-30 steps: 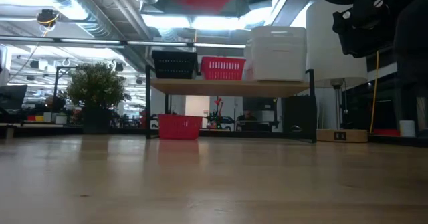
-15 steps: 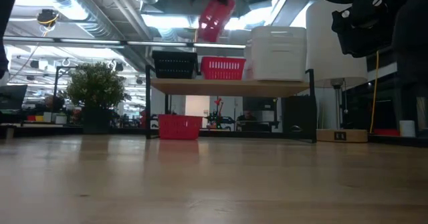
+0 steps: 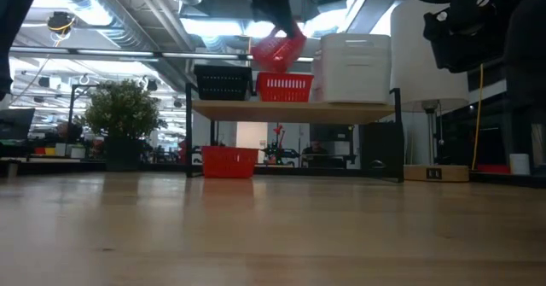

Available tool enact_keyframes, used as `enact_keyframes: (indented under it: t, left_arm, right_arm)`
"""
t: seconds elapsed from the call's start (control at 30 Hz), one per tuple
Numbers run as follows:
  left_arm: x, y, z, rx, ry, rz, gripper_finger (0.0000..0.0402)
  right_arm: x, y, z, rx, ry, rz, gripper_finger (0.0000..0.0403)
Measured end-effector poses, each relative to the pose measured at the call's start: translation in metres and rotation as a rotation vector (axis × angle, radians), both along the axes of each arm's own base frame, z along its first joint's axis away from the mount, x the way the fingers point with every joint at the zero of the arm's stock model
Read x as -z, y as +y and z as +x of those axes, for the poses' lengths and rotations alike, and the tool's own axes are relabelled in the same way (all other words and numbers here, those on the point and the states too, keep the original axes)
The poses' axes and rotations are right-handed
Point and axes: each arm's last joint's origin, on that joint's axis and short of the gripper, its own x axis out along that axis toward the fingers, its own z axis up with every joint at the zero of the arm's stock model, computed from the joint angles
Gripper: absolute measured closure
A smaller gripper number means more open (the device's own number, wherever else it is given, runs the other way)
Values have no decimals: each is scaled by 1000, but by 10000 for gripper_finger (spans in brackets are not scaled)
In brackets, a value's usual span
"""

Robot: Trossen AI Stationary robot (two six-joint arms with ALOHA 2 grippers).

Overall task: Stack baskets on shelf by color
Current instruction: Stack the bottom red bin on top of the red bin on the shelf

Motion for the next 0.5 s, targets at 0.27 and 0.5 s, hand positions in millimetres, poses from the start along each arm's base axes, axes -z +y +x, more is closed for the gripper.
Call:
enact_keyframes:
  t: [0.27,0.5]
  left_arm:
    - [9,0,5,-33,52,26,401]
    - [10,-1,3,-34,69,22,401]
  right_arm:
    - [0,0,0,-2,-1,0,323]
    - [0,0,0,-2,0,0,323]
